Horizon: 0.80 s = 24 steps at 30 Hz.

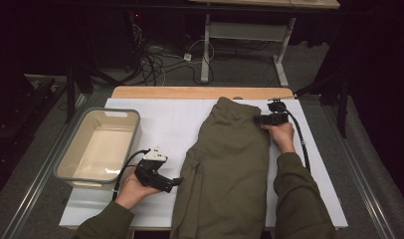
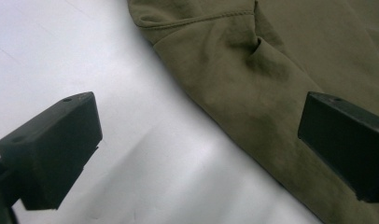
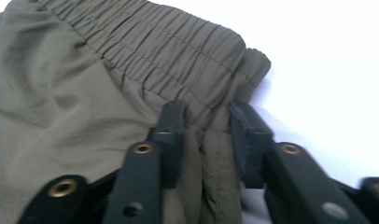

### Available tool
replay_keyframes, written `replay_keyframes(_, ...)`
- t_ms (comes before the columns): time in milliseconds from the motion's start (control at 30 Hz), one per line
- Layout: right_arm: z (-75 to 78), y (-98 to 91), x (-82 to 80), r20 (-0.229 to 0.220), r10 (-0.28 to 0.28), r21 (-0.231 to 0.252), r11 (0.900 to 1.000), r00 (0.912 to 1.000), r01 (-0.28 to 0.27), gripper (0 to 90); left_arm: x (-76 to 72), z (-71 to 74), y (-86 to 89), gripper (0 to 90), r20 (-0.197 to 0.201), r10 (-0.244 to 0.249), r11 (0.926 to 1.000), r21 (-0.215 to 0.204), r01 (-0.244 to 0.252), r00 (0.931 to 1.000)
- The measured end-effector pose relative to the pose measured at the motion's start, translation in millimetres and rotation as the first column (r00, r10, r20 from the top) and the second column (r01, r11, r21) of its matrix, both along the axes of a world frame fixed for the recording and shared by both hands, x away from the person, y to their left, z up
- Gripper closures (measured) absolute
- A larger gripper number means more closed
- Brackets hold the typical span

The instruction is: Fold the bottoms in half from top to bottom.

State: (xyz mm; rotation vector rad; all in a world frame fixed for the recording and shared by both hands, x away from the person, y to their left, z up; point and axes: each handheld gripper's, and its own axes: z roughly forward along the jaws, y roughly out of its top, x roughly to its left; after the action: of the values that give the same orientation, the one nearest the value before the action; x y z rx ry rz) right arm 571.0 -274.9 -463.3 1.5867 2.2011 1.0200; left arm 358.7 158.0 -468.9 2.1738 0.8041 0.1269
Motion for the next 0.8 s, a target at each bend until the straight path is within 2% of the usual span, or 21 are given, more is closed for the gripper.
replay_keyframes(67, -0.6, -0.6, -0.8, 0.010, 0.009, 0.007, 0.9999, 0.9999, -0.009, 77.2, 0.2, -0.1, -0.1, 0.0, 0.000, -0.001, 1.0000, -0.001, 0.001, 1.0000)
replay_keyframes(133, -0.3, 0.4, -1.7, 0.017, 0.020, 0.007, 0.9998, 0.9997, -0.020, 80.7, 0.3, -0.4, -0.5, 0.0, 0.000, -0.003, 1.0000, 0.000, 0.003, 1.0000)
replay_keyframes(233, 0.8, 2.4, -2.9, 0.033, 0.033, -0.013, 0.9994, 0.9989, -0.033, 82.0, 0.3, -0.5, -0.7, 0.0, -0.001, -0.005, 1.0000, 0.001, 0.005, 1.0000)
replay_keyframes(400, 2.5, 1.0, -8.5, 0.081, 0.043, 0.007, 0.9990, 0.9957, -0.044, 82.2, 0.2, -0.1, 0.2, 0.0, -0.001, -0.003, 1.0000, 0.001, 0.003, 1.0000)
replay_keyframes(633, 12.0, -5.4, -24.6, 0.180, 0.085, 0.067, 0.9929, 0.9799, -0.099, 82.3, 0.8, 0.0, 1.7, 0.0, -0.002, 0.003, 1.0000, 0.002, -0.003, 1.0000)
replay_keyframes(733, 20.1, -6.2, -31.9, 0.218, 0.110, 0.087, 0.9875, 0.9699, -0.131, 82.4, 1.0, -0.3, 1.5, 0.0, -0.002, 0.005, 1.0000, 0.005, -0.005, 1.0000)
replay_keyframes(800, 27.1, -5.3, -36.8, 0.247, 0.132, 0.092, 0.9830, 0.9599, -0.159, 82.4, 0.9, -0.3, 1.2, 0.0, -0.001, 0.005, 1.0000, 0.006, -0.005, 1.0000)
